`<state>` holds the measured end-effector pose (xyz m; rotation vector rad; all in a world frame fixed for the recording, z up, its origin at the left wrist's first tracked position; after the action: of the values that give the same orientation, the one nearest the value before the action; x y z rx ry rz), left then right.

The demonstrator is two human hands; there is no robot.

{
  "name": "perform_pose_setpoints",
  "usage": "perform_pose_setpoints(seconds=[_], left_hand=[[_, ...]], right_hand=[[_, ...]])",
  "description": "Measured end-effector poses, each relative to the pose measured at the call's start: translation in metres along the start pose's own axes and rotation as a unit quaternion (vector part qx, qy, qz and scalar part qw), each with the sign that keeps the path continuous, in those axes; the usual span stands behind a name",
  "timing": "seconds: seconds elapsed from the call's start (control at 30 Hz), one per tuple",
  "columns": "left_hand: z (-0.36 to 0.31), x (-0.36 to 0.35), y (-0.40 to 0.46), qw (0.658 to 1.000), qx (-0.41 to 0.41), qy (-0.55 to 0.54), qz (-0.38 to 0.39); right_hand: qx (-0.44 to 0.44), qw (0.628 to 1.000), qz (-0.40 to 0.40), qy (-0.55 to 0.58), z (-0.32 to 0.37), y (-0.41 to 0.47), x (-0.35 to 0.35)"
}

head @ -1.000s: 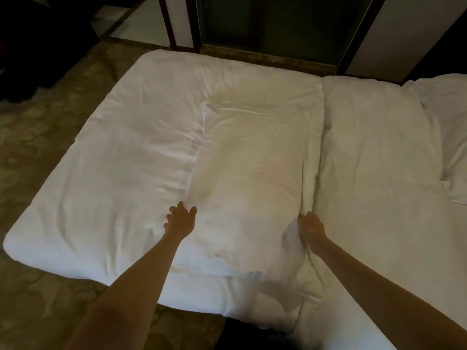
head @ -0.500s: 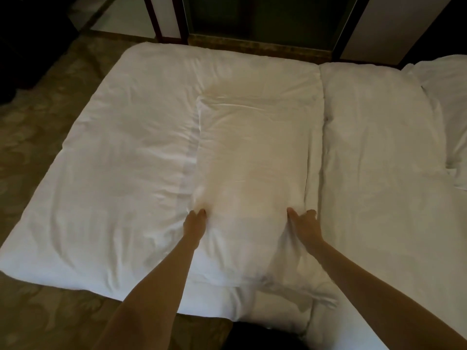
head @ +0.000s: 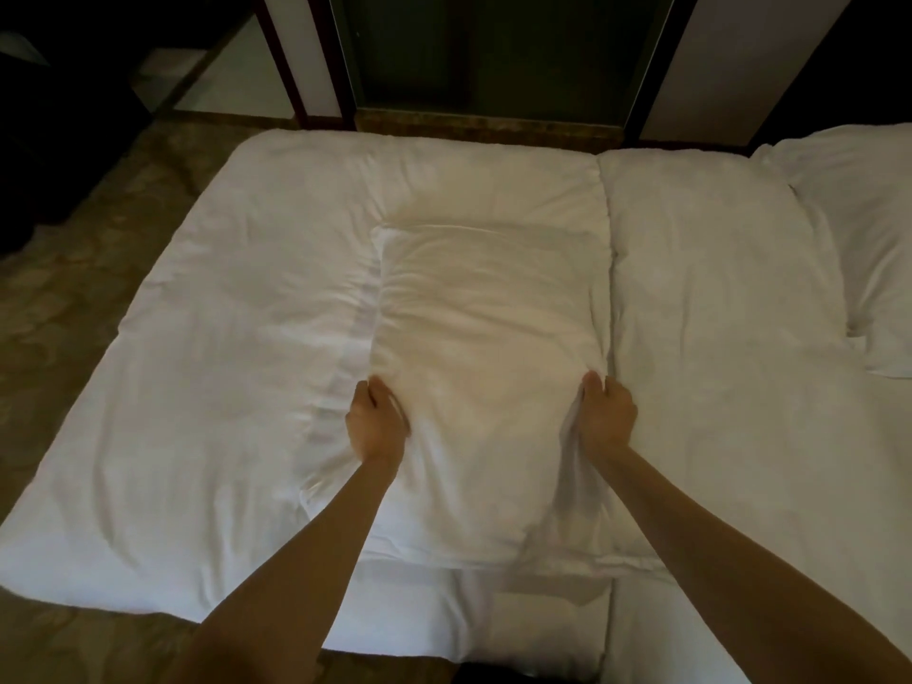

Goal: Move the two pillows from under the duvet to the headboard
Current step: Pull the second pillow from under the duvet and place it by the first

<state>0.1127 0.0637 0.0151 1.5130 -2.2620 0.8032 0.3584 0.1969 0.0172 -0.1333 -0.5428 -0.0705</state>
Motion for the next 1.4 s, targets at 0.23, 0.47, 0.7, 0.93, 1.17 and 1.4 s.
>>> perform_pose_setpoints(seconds=[0.23,0.47,0.7,0.93,1.17,1.4], left_hand=[[-0.057,-0.001,-0.016,0.995,-0.032,-0.098,-0.008],[-0.132,-0.016,-0.063,0.977,-0.107,-0.183,-0.032],[-0.212,-0.047,-0.151,0.949,-0.189,-0.243,-0.066],[-0.278,-0.102,-0.264,0.922,-0.245,-0.294,-0.061],[-0.330,-0.186,-0.364,0.912,-0.267,-0.311,-0.010],[-0.290,-0.278,-0.410,0.943,-0.232,-0.225,0.085]], right_hand=[[0.002,0.981,-0.073,0.181,0.048,0.034,0.025],[0.075,0.952,-0.076,0.287,0.105,0.086,0.083],[0.179,0.940,-0.068,0.284,0.131,0.133,0.181],[0.250,0.922,-0.092,0.281,0.127,0.182,0.311],[0.310,0.898,-0.166,0.266,0.100,0.223,0.451],[0.207,0.940,-0.173,0.209,-0.019,0.250,0.503]])
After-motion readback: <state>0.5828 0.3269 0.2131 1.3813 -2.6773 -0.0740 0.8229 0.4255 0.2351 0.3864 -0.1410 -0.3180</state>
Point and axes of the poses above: each hand's wrist, its own y-axis towards the middle knuckle, its own x-axis out of the back of the hand, z = x × y, the point moved 2 cm from there along y, towards the middle knuckle, and after that the axes turned 10 degrees about x, right-handed, at the moved point
